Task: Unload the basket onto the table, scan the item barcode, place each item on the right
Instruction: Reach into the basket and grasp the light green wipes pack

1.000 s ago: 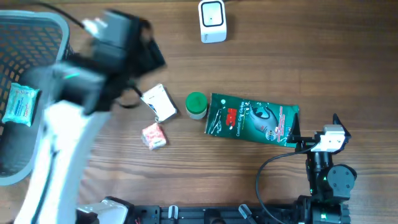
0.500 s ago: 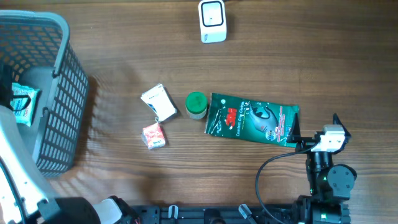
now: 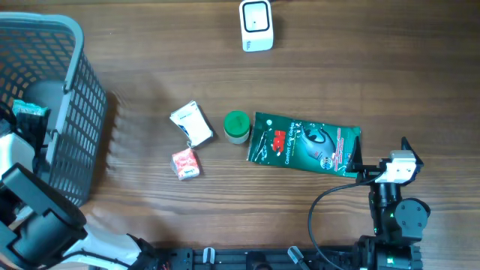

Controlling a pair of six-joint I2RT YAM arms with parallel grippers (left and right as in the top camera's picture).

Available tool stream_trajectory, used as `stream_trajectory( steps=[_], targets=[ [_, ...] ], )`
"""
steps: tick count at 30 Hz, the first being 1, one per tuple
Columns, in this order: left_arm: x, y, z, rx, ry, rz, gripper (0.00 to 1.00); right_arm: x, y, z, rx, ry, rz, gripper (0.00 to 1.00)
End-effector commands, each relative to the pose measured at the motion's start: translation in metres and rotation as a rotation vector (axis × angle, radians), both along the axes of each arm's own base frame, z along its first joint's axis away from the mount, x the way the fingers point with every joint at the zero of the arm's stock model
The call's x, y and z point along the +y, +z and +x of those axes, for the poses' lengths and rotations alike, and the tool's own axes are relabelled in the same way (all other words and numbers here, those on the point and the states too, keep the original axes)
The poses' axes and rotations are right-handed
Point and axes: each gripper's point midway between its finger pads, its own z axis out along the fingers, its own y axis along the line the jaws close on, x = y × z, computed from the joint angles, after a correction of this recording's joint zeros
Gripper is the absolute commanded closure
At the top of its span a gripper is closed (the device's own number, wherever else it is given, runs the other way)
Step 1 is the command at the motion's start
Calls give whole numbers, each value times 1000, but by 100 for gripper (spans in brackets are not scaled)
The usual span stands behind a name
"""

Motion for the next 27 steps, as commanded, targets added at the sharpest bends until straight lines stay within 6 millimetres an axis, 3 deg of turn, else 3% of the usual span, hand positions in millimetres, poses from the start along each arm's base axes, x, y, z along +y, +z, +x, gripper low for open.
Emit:
stream_trajectory(
  steps=[1, 5, 12, 14, 16, 17, 20, 21, 25, 27],
  targets=[
    [5, -3, 7, -1, -62, 28, 0, -1, 2, 0, -9, -8, 12, 0],
    [14, 3, 17, -41, -62, 69, 0, -1, 2, 0, -9, -8, 12, 0],
    [16, -17, 20, -13, -91, 68, 0, -1, 2, 0, -9, -8, 12, 0],
    [16, -17, 20, -11, -93, 68, 13, -1, 2, 0, -9, -8, 12, 0],
    [16, -14, 20, -19, -91, 70, 36, -1, 2, 0, -9, -8, 12, 0],
    [18, -5, 22, -39, -84, 81, 54, -1, 2, 0, -9, -8, 12, 0],
    [21, 33, 26, -97, -80, 141, 89, -1, 2, 0, -9, -8, 12, 0],
    [22, 49, 26, -122, -80, 166, 96, -1, 2, 0, -9, -8, 12, 0],
    [19, 125, 23, -241, -72, 284, 96, -1, 2, 0, -9, -8, 12, 0],
    [8, 165, 12, -338, -9, 295, 96, -1, 2, 0, -9, -8, 12, 0]
  ],
)
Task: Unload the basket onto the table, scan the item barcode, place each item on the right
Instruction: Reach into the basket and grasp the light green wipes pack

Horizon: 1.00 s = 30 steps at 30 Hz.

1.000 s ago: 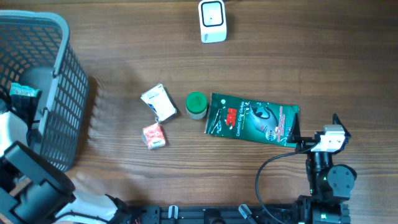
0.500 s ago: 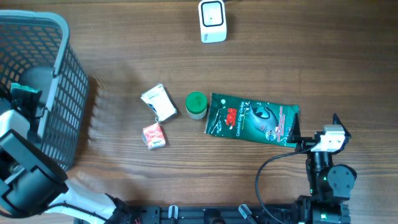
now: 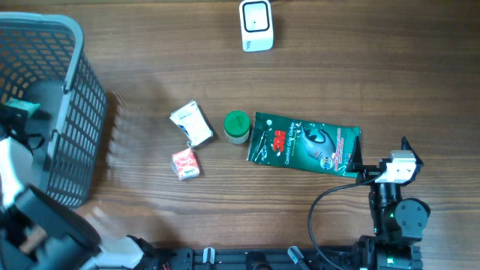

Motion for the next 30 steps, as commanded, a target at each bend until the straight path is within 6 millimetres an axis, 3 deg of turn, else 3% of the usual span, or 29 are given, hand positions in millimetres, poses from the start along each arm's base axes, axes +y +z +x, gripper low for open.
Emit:
stream_trajectory(
  steps=[1, 5, 9, 10, 11, 13, 15, 16, 21, 24, 30],
  targets=[
    [-16, 85, -15, -214, 79, 35, 96, -1, 2, 0, -9, -8, 12, 0],
    [-54, 141, -18, -403, 3, -15, 96, -1, 2, 0, -9, -8, 12, 0],
    [-64, 159, -31, -436, 18, -3, 96, -1, 2, 0, -9, -8, 12, 0],
    [-63, 152, -35, -410, 42, -11, 84, -1, 2, 0, -9, -8, 12, 0],
    [-59, 142, -38, -375, 71, -20, 43, -1, 2, 0, -9, -8, 12, 0],
    [-51, 113, -38, -297, 111, -60, 0, -1, 2, 0, -9, -8, 12, 0],
    [-43, 70, -34, -194, 134, -132, 0, -1, 2, 0, -9, -8, 12, 0],
    [-43, 35, -32, -118, 144, -201, 0, -1, 2, 0, -9, -8, 12, 0],
    [-60, -77, -50, 166, 198, -450, 0, -1, 2, 0, -9, -8, 12, 0],
    [-70, -103, -48, 248, 136, -485, 0, -1, 2, 0, -9, -8, 12, 0],
    [-71, -112, -44, 291, 115, -456, 0, -1, 2, 0, -9, -8, 12, 0]
  ],
)
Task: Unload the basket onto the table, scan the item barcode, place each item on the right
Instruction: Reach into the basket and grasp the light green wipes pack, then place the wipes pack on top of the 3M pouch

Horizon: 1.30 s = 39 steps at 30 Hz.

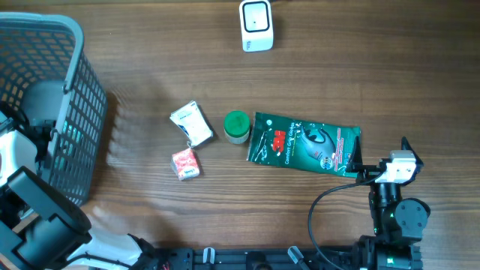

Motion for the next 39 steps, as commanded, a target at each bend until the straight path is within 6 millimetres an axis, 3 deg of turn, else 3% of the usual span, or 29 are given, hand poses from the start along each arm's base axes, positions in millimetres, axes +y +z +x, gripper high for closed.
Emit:
stream_trajectory(
  steps=[1, 4, 6, 7, 10, 15, 17, 19, 20, 22, 23, 25, 26, 27, 29, 31, 34, 35, 37, 38, 39],
  targets=[
    [-3, -22, -3, 69, -53, -15, 11, -1, 2, 0, -9, -8, 12, 0],
    [-5, -27, -4, 86, -68, -25, 36, -1, 2, 0, -9, -8, 12, 0],
    [-6, -26, -3, 78, -70, -28, 62, -1, 2, 0, -9, -8, 12, 0],
    [-7, -24, -2, 73, -72, -36, 69, -1, 2, 0, -9, -8, 12, 0],
    [-2, -5, 4, 69, -72, -38, 70, -1, 2, 0, -9, -8, 12, 1],
    [21, 125, 32, -20, -73, 34, 80, -1, 2, 0, -9, -8, 12, 0],
    [20, 175, 39, -96, -85, 64, 80, -1, 2, 0, -9, -8, 12, 0],
    [0, 252, 48, -271, -141, 77, 79, -1, 2, 0, -9, -8, 12, 0],
    [-20, 282, 53, -368, -193, 58, 79, -1, 2, 0, -9, -8, 12, 0],
    [-74, 319, 58, -503, -328, -15, 80, -1, 2, 0, -9, -8, 12, 0],
    [-94, 325, 59, -513, -387, -23, 80, -1, 2, 0, -9, -8, 12, 0],
    [-180, 323, 71, -472, -686, -60, 81, -1, 2, 0, -9, -8, 12, 0],
    [-214, 319, 76, -452, -800, -80, 81, -1, 2, 0, -9, -8, 12, 0],
    [-256, 310, 82, -427, -924, -103, 81, -1, 2, 0, -9, -8, 12, 0],
    [-318, 295, 92, -398, -1091, -117, 81, -1, 2, 0, -9, -8, 12, 0],
    [-390, 266, 105, -359, -1232, -106, 81, -1, 2, 0, -9, -8, 12, 0],
    [-477, 229, 119, -366, -1381, -107, 80, -1, 2, 0, -9, -8, 12, 0],
    [-517, 208, 119, -355, -1455, -126, 79, -1, 2, 0, -9, -8, 12, 0],
    [-565, 167, 114, -300, -1543, -153, 79, -1, 2, 0, -9, -8, 12, 0],
    [-590, 132, 108, -237, -1588, -161, 79, -1, 2, 0, -9, -8, 12, 0],
    [-601, 107, 106, -191, -1607, -151, 78, -1, 2, 0, -9, -8, 12, 0]
  ],
)
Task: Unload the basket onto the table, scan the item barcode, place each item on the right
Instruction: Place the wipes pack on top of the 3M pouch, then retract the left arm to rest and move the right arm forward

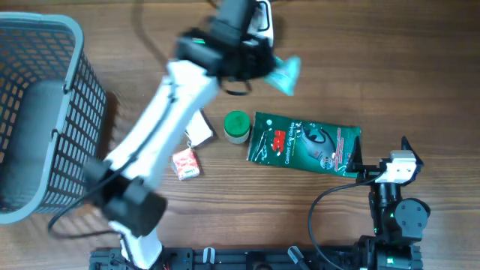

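My left arm stretches from the front left across the table to the back centre. Its gripper (pixel 262 64) is blurred and holds a light teal packet (pixel 285 73) just in front of the white scanner (pixel 265 22), which the arm partly covers. No barcode can be made out on the packet. My right gripper (pixel 359 173) rests low at the front right, against the right end of the green bag; whether its fingers are parted does not show.
A grey mesh basket (pixel 75 52) fills the left side. At mid table lie a green-capped jar (pixel 237 127), a dark green bag (pixel 304 144), a small white packet (pixel 199 133) partly under the arm, and a red-and-white packet (pixel 185 163).
My left arm was down in the basket at the far left. It now reaches to the back centre with a teal packet held in front of the scanner. The right arm has not moved.
At all three earlier moments my left gripper was at the basket, with something teal showing at it in the first two, shifting a little inside. Now it holds the teal packet at the scanner. The items at mid table and the right arm stayed put.
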Controlling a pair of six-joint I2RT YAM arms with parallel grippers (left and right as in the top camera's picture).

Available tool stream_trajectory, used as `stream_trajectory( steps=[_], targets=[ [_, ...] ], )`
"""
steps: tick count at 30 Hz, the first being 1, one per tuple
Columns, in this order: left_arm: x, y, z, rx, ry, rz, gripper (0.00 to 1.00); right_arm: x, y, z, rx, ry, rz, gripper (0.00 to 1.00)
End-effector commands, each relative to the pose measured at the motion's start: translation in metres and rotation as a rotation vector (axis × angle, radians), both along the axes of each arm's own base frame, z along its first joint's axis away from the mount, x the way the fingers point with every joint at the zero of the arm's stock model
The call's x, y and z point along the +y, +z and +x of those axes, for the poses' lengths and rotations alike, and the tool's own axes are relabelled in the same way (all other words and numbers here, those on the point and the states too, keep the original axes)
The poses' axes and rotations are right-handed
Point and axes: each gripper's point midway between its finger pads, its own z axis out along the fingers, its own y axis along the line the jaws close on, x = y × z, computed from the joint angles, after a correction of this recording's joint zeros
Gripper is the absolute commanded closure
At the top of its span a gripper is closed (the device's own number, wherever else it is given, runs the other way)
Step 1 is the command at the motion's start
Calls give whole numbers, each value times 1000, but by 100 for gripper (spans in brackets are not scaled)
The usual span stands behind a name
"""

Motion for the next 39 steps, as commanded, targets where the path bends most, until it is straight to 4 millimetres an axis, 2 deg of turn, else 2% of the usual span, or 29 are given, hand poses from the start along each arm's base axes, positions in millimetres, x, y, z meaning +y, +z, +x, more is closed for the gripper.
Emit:
stream_trajectory(
  steps=[1, 2, 4, 5, 7, 8, 9, 10, 12, 13, 14, 16, 19, 23, 27, 31, 36, 37, 39],
  targets=[
    [-45, -94, -11, 87, -60, 138, 78, -1, 2, 0, -9, -8, 12, 0],
    [-53, -122, -14, 103, -72, 177, 76, -1, 2, 0, -9, -8, 12, 0],
    [-68, -153, -17, 116, -97, 195, 74, -1, 2, 0, -9, -8, 12, 0],
    [-74, -166, -18, 121, -108, 200, 75, -1, 2, 0, -9, -8, 12, 0],
    [-80, -172, -23, 121, -122, 203, 75, -1, 2, 0, -9, -8, 12, 0],
    [-83, -171, -23, 114, -129, 200, 64, -1, 2, 0, -9, -8, 12, 0],
    [-82, -165, -19, 85, -123, 209, 20, -1, 2, 0, -9, -8, 12, 0],
    [-80, -155, -13, 49, -104, 220, 0, -1, 2, 0, -9, -8, 12, 0],
    [-67, -104, 8, -86, -87, 257, 0, -1, 2, 0, -9, -8, 12, 0],
    [-49, -45, 24, -211, -36, 281, 0, -1, 2, 0, -9, -8, 12, 0],
    [-39, -15, 30, -274, -14, 294, 0, -1, 2, 0, -9, -8, 12, 0],
    [-1, 82, 36, -483, 84, 333, 0, -1, 2, 0, -9, -8, 12, 0],
    [55, 212, 19, -779, 234, 338, 0, -1, 2, 0, -9, -8, 12, 0],
    [111, 341, -33, -1130, 264, 373, 0, -1, 2, 0, -9, -8, 12, 0],
    [182, 397, -75, -1253, 404, 532, 0, -1, 2, 0, -9, -8, 12, 0],
    [226, 424, -121, -1303, 479, 466, 0, -1, 2, 0, -9, -8, 12, 0],
    [270, 426, -162, -1328, 567, 402, 0, -1, 2, 0, -9, -8, 12, 0],
    [276, 424, -166, -1333, 583, 400, 0, -1, 2, 0, -9, -8, 12, 0],
    [301, 419, -174, -1347, 678, 414, 0, -1, 2, 0, -9, -8, 12, 0]
  ],
)
